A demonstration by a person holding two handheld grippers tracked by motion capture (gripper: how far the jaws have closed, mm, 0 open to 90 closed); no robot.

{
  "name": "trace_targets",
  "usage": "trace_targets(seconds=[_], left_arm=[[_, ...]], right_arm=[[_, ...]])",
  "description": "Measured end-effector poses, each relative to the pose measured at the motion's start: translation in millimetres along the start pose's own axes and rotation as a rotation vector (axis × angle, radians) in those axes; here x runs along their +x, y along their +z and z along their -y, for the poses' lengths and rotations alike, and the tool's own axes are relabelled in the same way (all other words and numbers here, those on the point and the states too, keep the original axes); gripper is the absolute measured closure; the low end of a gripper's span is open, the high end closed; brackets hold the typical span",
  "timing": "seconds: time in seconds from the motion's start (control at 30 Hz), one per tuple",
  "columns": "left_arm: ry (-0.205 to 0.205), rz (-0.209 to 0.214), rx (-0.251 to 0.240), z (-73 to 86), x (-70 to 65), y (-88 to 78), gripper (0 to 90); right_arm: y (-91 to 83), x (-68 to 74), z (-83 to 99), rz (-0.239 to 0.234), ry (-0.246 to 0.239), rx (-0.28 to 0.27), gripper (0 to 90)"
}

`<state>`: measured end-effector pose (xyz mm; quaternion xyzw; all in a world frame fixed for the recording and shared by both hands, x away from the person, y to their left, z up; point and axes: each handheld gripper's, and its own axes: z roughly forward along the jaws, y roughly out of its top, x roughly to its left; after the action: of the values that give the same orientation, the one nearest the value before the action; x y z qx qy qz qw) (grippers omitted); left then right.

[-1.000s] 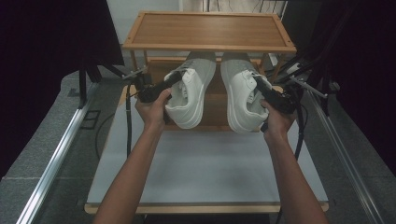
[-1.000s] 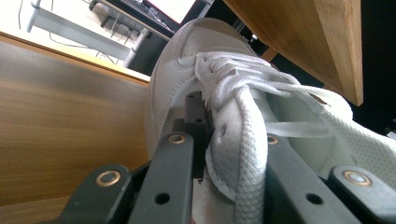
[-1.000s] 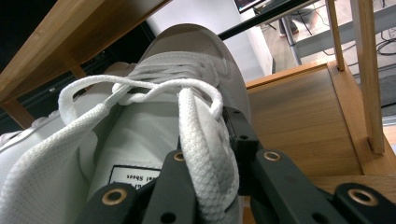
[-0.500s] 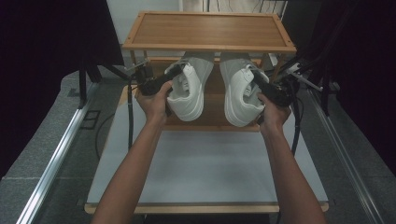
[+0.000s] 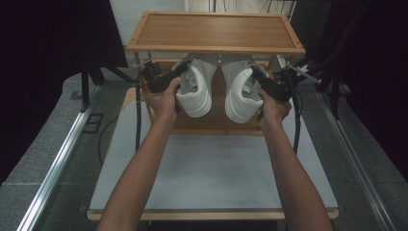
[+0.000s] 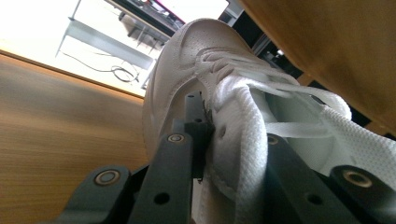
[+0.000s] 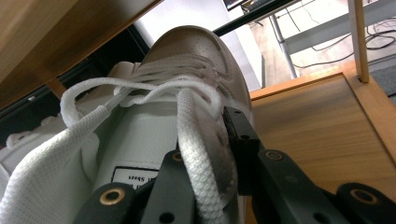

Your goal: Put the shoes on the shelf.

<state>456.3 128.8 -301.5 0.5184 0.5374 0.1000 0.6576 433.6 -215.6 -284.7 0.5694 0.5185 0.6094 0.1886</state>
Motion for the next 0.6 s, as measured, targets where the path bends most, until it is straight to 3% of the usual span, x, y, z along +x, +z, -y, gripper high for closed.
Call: trace_targets(seconds=[0.1, 0.13, 0.2, 0.27, 0.47, 0.5, 0.6], left_arm=[[0.001, -0.016, -0.003, 0.2, -0.3, 3.0, 82.5], [0.001, -0.025, -0.009, 0.8, -0.2, 4.9, 82.5], [-0.037, -0.035, -0.020, 2.2, -0.7, 9.3, 82.4], [-0.029, -0.039, -0.022, 0.5, -1.4, 12.3, 82.4], [-0.030, -0.083, -0.043, -1.1, -2.0, 17.3, 81.9], [-0.099, -0.072, -0.091, -0.9, -5.3, 22.7, 81.9], [-0.115, -0.078, -0.093, 3.6, -3.1, 25.8, 79.2]], right_arm=[[6.6, 2.9, -0.8, 0.016, -0.001, -0.004, 81.9], [9.3, 3.7, -1.1, 0.021, 0.022, -0.004, 81.4], [13.8, 7.2, -1.8, 0.040, 0.022, -0.007, 81.3], [15.2, 8.4, -2.9, 0.040, -0.005, 0.001, 81.2], [23.5, 4.2, -2.3, 0.073, 0.003, 0.002, 80.4], [23.5, 4.2, -2.3, 0.073, 0.003, 0.002, 80.4], [27.9, 1.6, -0.2, 0.084, 0.024, -0.007, 79.5]])
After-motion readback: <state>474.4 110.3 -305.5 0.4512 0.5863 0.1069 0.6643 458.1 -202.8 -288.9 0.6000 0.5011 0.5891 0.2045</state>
